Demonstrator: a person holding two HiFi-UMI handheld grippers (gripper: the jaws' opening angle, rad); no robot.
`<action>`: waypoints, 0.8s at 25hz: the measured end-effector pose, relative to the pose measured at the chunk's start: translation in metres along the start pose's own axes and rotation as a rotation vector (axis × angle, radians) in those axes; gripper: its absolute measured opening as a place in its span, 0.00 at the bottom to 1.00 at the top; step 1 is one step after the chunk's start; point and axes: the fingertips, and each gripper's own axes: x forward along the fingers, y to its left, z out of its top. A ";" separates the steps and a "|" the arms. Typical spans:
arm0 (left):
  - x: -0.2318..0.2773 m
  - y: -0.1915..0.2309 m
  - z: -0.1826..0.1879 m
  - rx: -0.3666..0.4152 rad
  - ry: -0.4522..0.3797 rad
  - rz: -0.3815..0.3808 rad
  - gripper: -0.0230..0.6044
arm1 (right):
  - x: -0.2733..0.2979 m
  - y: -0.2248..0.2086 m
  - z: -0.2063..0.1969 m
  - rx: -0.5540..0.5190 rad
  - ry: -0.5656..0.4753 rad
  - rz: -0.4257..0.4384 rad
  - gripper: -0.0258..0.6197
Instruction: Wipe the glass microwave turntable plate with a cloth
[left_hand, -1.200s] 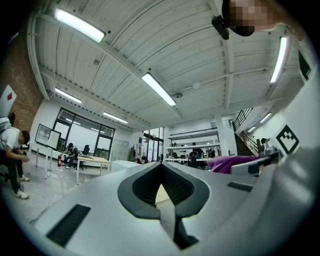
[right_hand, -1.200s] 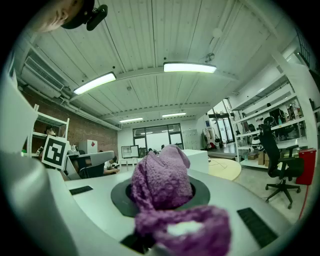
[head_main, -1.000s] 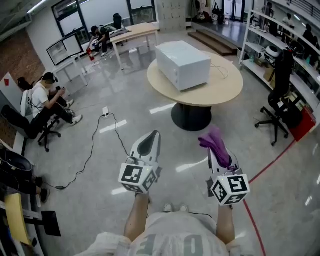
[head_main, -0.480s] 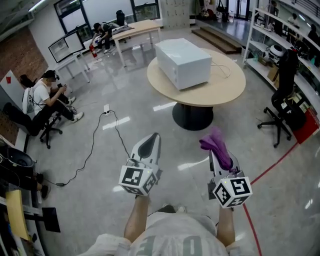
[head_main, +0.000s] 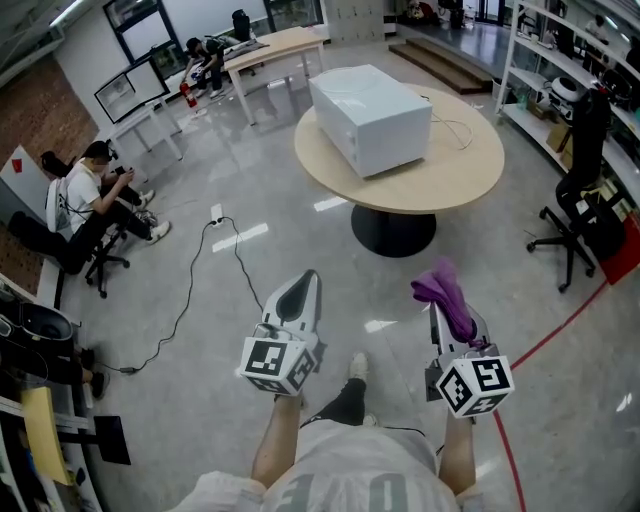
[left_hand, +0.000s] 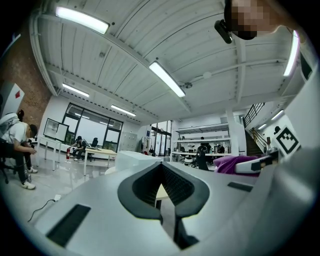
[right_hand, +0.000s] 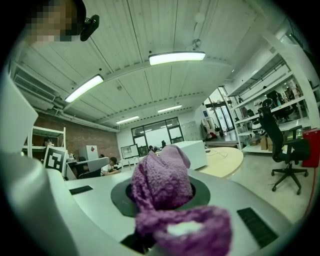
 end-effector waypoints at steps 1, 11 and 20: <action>0.010 0.004 -0.002 0.001 0.003 -0.002 0.04 | 0.009 -0.003 -0.001 0.004 0.003 0.000 0.11; 0.138 0.083 0.006 -0.020 -0.010 0.001 0.04 | 0.139 -0.039 0.039 -0.040 -0.017 -0.016 0.11; 0.238 0.136 0.012 0.005 0.003 -0.002 0.04 | 0.242 -0.067 0.059 -0.007 -0.029 -0.029 0.11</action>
